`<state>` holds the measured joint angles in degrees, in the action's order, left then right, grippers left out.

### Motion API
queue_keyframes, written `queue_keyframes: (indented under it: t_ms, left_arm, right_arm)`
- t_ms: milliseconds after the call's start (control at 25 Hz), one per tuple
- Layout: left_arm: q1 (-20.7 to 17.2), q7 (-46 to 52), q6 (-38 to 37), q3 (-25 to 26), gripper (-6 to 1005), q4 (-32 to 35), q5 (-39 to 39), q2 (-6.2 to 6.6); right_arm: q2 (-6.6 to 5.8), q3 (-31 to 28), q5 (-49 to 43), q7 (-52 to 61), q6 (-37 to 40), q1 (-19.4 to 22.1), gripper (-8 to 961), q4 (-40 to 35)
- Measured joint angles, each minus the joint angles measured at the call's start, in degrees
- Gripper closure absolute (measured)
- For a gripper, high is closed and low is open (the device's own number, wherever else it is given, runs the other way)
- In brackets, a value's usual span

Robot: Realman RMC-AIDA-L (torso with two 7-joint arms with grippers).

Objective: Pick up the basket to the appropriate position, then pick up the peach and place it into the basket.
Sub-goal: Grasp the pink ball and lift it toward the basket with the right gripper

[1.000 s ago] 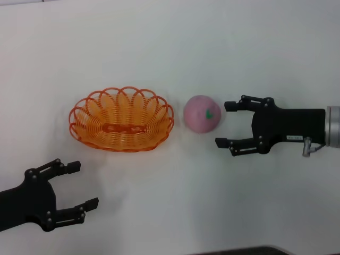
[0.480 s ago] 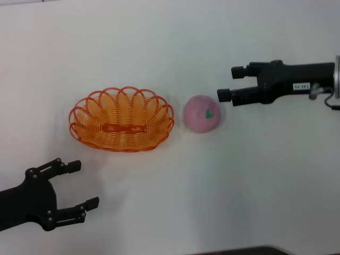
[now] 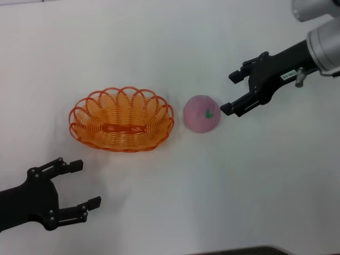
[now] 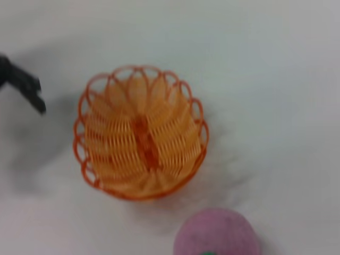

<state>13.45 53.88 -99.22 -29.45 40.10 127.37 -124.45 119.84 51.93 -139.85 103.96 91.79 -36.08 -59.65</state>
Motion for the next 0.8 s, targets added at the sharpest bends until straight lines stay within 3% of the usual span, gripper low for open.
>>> queue_keyframes:
  t_ms: [360, 600, 800]
  left_arm:
    - [0.0, 0.0, 0.0, 0.0, 123, -0.4, 0.3, 0.00]
    - [0.1, 0.0, 0.0, 0.0, 123, -1.1, 0.0, 0.00]
    - [0.1, 0.0, 0.0, 0.0, 123, -1.1, 0.0, 0.00]
  right_arm:
    - [0.86, 8.3, -6.7, 1.1, -1.2, -5.7, 6, -1.8]
    - [1.09, 17.2, -4.8, 4.7, -5.8, -6.2, 7, 0.6]
    - [0.91, 19.2, -3.8, 5.3, -8.5, -6.2, 8, 3.0]
